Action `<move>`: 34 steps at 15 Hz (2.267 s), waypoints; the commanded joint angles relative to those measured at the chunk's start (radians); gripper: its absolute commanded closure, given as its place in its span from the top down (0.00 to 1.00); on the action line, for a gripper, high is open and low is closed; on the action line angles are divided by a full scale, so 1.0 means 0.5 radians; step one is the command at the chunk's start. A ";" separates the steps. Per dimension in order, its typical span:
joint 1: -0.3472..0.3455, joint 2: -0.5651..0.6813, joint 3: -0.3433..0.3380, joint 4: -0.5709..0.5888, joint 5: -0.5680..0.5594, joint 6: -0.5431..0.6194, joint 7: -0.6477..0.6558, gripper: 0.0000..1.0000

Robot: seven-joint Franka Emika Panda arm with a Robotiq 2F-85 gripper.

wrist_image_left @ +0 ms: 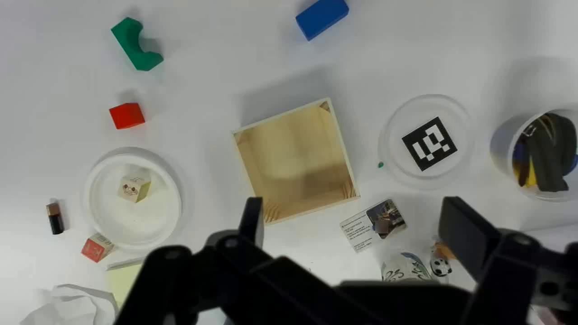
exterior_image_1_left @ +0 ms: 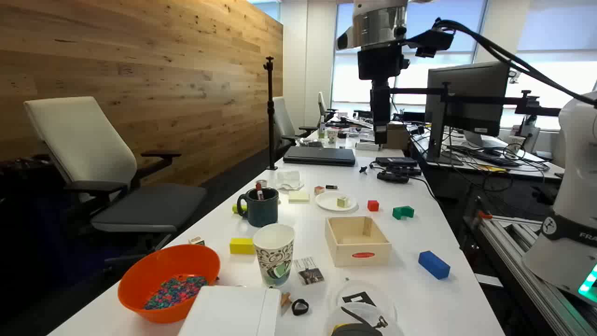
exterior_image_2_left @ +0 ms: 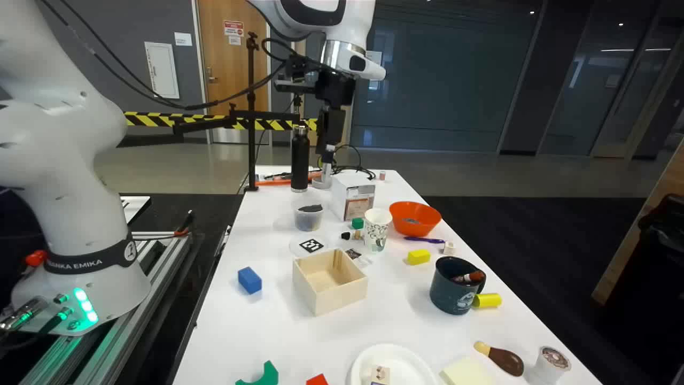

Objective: Open the drawer of the white object

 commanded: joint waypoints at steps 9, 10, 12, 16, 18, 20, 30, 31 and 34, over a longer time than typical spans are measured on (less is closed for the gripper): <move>0.041 0.003 -0.037 0.003 -0.010 -0.004 0.009 1.00; 0.041 0.003 -0.037 0.003 -0.010 -0.004 0.009 1.00; 0.063 0.009 -0.065 -0.008 0.054 0.113 -0.108 1.00; 0.135 0.012 -0.164 -0.051 0.185 0.347 -0.580 1.00; 0.167 0.041 -0.216 -0.061 0.274 0.421 -0.822 1.00; 0.198 0.082 -0.255 -0.066 0.356 0.473 -1.060 1.00; 0.182 0.165 -0.177 -0.081 0.332 0.725 -0.700 1.00; 0.199 0.233 -0.148 -0.050 0.362 0.832 -0.591 1.00; 0.229 0.434 -0.057 0.024 0.360 1.171 -0.263 1.00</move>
